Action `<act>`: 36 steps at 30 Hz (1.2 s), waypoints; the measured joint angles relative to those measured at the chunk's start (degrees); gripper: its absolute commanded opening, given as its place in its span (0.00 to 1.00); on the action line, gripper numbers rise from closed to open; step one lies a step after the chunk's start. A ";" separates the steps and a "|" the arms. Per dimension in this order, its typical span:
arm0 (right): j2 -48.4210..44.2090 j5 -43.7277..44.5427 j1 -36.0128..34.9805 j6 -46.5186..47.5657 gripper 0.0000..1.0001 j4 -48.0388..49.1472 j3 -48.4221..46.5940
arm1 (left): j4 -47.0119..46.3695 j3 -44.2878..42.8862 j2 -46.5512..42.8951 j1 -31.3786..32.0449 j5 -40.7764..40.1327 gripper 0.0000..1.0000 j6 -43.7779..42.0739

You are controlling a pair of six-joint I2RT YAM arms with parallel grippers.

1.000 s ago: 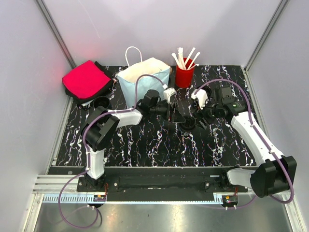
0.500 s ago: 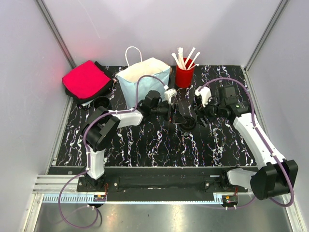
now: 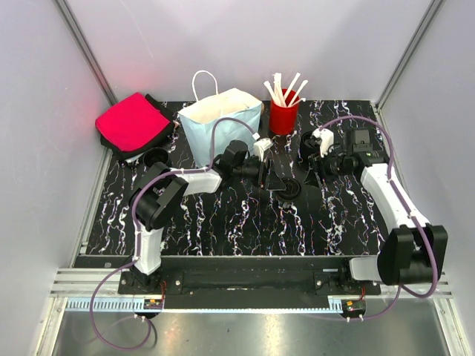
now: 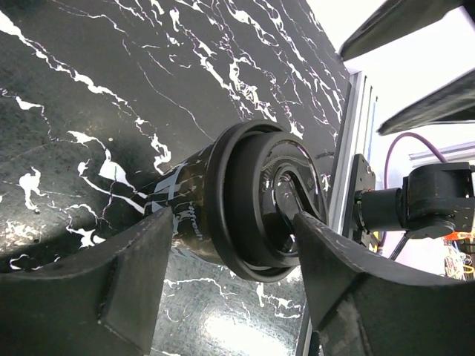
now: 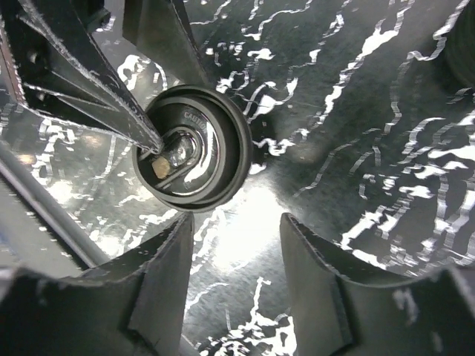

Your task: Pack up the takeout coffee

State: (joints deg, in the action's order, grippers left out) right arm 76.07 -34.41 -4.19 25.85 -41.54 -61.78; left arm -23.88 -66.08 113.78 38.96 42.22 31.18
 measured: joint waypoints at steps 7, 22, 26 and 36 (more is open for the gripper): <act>7.04 -6.75 1.66 -1.01 0.44 0.37 -0.20 | -1.14 -0.61 0.72 0.04 0.63 0.57 0.63; 24.20 -22.73 7.80 -3.91 0.36 -0.20 -10.93 | -1.75 -0.66 0.87 0.24 0.98 0.57 0.66; 27.08 -24.35 7.80 -4.04 0.36 -0.90 -11.41 | -1.75 -0.70 0.96 0.37 0.98 0.57 0.66; 28.28 -26.23 7.32 -3.23 0.36 -2.89 -11.39 | -1.77 -1.44 1.55 0.85 1.11 0.57 0.63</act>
State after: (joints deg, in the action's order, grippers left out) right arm 104.36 -60.64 3.14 22.61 -44.42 -73.17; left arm -25.65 -67.53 115.33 39.81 43.33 31.81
